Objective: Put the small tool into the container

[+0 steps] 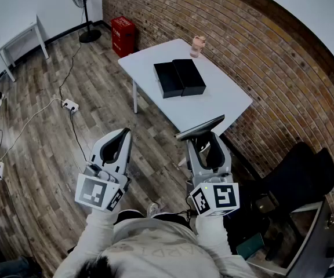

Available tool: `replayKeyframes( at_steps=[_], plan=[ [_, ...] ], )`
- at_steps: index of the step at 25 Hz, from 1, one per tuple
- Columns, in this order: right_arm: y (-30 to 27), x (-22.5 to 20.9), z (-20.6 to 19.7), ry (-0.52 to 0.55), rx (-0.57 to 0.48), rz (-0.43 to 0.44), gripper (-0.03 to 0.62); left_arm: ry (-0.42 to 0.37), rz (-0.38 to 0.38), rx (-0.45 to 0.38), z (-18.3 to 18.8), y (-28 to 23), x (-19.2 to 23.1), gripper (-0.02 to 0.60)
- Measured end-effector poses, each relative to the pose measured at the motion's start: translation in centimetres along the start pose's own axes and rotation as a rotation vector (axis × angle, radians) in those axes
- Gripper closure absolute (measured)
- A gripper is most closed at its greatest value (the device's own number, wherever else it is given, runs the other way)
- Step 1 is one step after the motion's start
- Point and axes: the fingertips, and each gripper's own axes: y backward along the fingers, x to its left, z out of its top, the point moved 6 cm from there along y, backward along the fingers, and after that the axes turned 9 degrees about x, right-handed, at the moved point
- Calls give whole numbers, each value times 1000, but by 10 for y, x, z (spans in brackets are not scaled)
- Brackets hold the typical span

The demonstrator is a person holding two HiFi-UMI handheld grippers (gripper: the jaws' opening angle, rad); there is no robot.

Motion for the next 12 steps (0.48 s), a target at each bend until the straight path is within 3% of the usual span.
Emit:
replayKeyframes(
  at_steps=[12],
  plan=[
    [-4,-22,1,9,1,17,319,-6,8,-2,0,-19,-14,575]
  ],
)
